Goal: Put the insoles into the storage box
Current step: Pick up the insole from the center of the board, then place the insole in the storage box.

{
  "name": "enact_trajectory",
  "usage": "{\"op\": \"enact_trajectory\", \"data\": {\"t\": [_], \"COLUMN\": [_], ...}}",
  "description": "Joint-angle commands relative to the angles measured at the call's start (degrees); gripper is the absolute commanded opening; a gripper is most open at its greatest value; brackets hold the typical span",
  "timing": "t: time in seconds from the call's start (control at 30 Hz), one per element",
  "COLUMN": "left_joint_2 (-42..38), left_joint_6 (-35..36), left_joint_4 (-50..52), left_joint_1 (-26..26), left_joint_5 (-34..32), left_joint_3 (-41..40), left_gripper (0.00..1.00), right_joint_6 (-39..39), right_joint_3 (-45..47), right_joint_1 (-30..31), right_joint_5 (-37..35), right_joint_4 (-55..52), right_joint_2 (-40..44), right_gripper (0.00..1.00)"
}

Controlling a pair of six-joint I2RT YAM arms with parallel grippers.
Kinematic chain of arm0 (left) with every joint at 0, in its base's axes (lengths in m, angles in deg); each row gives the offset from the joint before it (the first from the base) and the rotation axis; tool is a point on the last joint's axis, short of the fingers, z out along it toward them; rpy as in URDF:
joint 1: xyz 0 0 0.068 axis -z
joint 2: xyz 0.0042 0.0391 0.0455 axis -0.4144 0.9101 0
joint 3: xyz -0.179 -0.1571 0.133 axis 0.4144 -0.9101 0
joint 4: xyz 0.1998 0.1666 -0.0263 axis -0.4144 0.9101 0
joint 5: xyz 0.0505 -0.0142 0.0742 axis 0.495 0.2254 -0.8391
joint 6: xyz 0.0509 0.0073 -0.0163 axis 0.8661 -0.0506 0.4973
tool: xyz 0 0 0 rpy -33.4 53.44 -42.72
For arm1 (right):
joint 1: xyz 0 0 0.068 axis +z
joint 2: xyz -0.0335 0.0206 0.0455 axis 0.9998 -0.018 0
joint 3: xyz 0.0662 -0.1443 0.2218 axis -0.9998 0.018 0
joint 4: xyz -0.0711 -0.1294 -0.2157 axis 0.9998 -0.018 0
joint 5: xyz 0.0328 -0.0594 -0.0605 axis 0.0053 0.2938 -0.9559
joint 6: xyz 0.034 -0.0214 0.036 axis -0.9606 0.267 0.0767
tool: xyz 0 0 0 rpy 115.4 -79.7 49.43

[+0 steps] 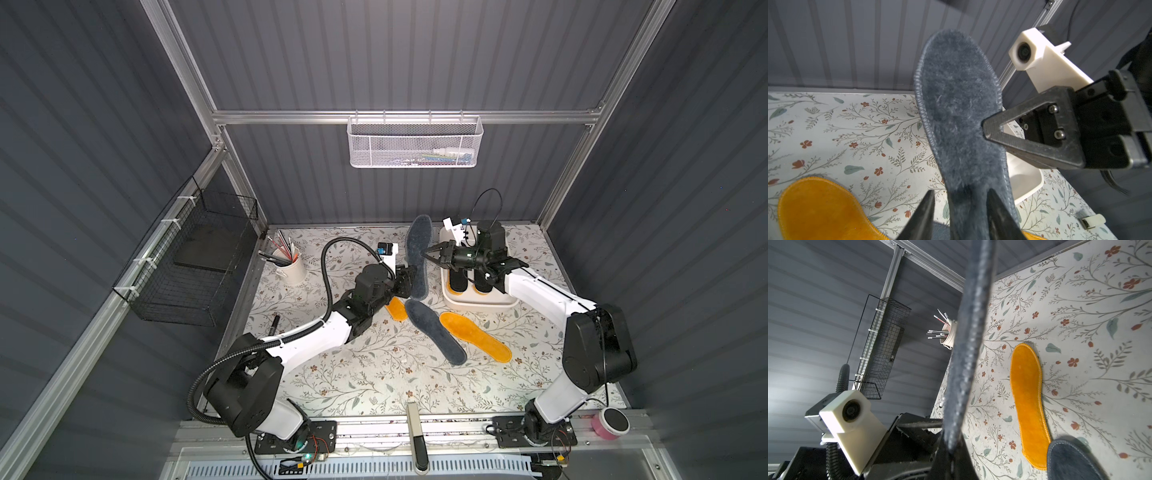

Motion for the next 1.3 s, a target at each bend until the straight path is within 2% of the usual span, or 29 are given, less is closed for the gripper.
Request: {"op": "enact_trajectory", "data": {"t": [0.0, 0.23, 0.47, 0.6, 0.7, 0.87, 1.27], "left_joint_2": [-1.4, -3.34, -5.33, -4.48, -2.84, -0.76, -2.56], "left_joint_6": [0.3, 0.29, 1.67, 3.32, 5.44, 4.46, 4.83], "left_joint_4": [1.88, 4.47, 9.18, 17.7, 20.58, 21.01, 24.95], "left_joint_1": [0.1, 0.04, 0.02, 0.05, 0.06, 0.07, -0.05], "left_joint_5": [-1.42, -5.15, -9.66, -12.82, -13.68, -13.11, -16.57], "left_joint_3": [-0.26, -1.38, -2.25, 1.97, 4.44, 5.58, 4.72], "left_gripper": [0.52, 0.7, 0.88, 0.94, 0.99, 1.0, 0.99], "right_joint_6": [4.39, 12.57, 19.09, 23.95, 26.38, 28.12, 31.99], "right_joint_3": [-1.14, -1.83, -2.62, -6.04, -6.78, -8.53, -15.31], "right_joint_1": [0.2, -1.38, -7.18, -11.81, -14.9, -19.07, -26.12], "right_joint_5": [-1.32, -4.47, -6.86, -8.83, -8.88, -7.87, -6.34], "right_joint_4": [-3.95, -14.35, -27.33, -40.07, -44.39, -48.52, -55.29], "right_joint_2": [2.29, 6.29, 12.94, 16.12, 18.16, 18.17, 9.02], "right_gripper": [0.0, 0.0, 0.0, 0.0, 0.0, 0.0, 0.0]}}
